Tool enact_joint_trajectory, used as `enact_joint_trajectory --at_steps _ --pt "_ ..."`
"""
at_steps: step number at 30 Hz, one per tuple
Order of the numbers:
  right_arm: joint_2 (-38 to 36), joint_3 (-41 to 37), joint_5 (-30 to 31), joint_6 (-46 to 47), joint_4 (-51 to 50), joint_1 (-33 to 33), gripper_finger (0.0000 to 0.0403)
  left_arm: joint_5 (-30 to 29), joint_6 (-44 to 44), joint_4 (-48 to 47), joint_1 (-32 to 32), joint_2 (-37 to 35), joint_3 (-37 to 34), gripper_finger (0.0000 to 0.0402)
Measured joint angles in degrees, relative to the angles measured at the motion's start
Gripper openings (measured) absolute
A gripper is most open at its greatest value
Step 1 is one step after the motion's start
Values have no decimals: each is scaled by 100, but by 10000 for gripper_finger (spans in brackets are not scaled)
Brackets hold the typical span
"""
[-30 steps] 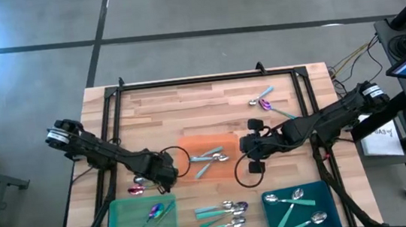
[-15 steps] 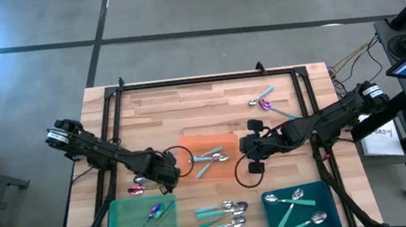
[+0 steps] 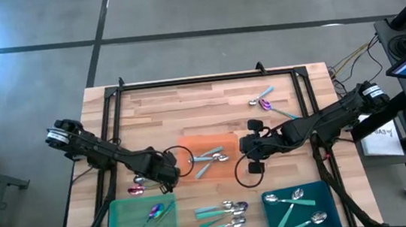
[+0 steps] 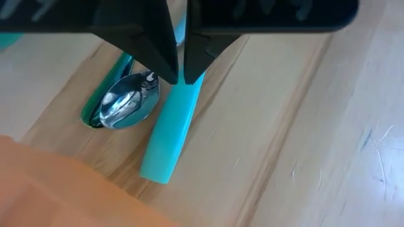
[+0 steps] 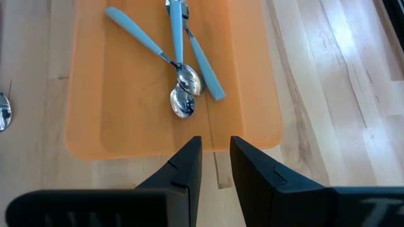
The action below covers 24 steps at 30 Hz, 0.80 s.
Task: Sort silverware by color (type)
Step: Put the green spoon into the blue bin
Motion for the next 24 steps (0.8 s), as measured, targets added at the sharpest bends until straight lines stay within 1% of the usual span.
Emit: enact_joint_trajectory --at_steps 5,13,16,20,24 --pt "0 -2 -1 -4 -2 0 73 35 47 32 0 0 -97 45" --pt "0 -2 1 -7 -4 0 73 28 52 328 0 2 -452 130" --pt "0 -2 -1 -7 -4 0 73 -140 54 358 5 2 -592 156" --pt "0 -2 0 -7 -2 0 73 -146 -101 428 54 -15 -778 168" --pt "0 -4 1 -4 1 -1 73 -1 -343 678 109 -32 -1024 161"
